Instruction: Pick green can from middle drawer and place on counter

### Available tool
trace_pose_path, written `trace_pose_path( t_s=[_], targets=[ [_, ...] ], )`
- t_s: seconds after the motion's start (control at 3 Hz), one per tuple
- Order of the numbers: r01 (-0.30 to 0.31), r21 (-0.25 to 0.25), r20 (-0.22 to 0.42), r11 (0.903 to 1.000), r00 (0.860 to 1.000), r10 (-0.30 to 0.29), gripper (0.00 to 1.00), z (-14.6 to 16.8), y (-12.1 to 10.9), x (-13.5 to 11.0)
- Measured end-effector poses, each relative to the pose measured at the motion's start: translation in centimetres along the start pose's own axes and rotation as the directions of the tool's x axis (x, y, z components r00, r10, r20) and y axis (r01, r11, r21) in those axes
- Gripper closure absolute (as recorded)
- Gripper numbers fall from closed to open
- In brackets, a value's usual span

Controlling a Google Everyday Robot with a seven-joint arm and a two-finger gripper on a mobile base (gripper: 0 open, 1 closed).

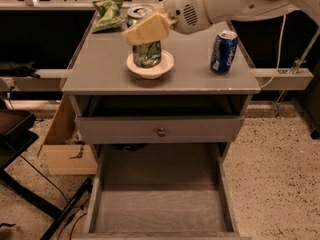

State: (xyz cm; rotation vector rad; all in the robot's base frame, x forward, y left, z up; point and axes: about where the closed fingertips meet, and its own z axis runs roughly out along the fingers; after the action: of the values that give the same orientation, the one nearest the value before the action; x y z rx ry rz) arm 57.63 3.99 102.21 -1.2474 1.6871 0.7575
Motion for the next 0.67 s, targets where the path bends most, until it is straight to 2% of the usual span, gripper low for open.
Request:
trace_pose_path(
  t_s=[0.33,0.67],
  targets=[
    [-0.029,0.011,-0.006,0.9995,1.000,0.029,1.00,1.0,-3.6,-0.4],
    [-0.079,0.087,0.033,0.9931,0.997,0.076,1.00,1.9,-9.2,-2.2]
  ],
)
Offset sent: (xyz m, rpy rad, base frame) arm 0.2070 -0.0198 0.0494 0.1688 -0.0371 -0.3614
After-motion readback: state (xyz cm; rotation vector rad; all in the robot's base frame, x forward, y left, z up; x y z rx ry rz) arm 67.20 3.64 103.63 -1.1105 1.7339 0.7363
